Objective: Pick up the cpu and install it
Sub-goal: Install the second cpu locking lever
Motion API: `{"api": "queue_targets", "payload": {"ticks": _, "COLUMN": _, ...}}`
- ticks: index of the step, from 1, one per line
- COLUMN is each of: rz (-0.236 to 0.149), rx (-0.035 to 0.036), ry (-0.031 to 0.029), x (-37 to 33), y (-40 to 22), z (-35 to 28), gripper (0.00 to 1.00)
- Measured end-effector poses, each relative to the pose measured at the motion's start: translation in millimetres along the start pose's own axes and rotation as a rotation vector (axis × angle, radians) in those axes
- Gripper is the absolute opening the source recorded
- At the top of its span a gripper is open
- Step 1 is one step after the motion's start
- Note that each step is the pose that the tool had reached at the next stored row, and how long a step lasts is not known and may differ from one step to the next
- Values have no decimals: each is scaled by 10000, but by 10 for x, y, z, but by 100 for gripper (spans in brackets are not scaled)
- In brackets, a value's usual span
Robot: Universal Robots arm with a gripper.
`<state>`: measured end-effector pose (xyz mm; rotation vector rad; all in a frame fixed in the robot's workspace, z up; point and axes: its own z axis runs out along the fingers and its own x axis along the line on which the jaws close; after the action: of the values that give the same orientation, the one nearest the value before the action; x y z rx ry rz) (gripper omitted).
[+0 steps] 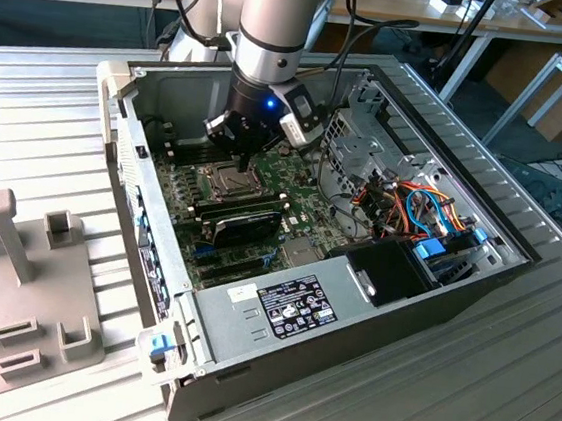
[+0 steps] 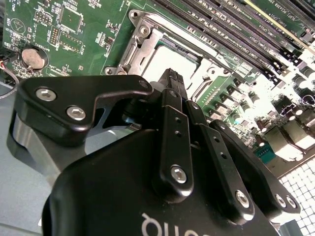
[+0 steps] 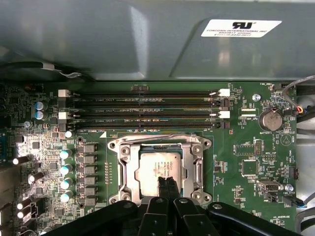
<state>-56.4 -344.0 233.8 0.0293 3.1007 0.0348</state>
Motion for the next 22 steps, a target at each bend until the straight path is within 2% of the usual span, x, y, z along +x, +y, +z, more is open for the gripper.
{"api": "queue_targets", "payload": {"ticks": 5, "rz": 5, "rx": -1, "ry": 2, "x": -58, "y": -13, "z": 2, "gripper": 11}}
{"api": "queue_targets", "payload": {"ticks": 8, "rz": 11, "rx": 1, "ry": 4, "x": -75, "y": -75, "z": 1, "gripper": 11}}
{"api": "queue_targets", "payload": {"ticks": 12, "rz": 17, "rx": 0, "ry": 4, "x": -100, "y": -208, "z": 0, "gripper": 11}}
{"api": "queue_targets", "payload": {"ticks": 18, "rz": 15, "rx": 0, "ry": 4, "x": -95, "y": -219, "z": -1, "gripper": 11}}
{"api": "queue_targets", "payload": {"ticks": 22, "rz": 12, "rx": 1, "ry": -9, "x": -56, "y": -237, "z": -3, "gripper": 11}}
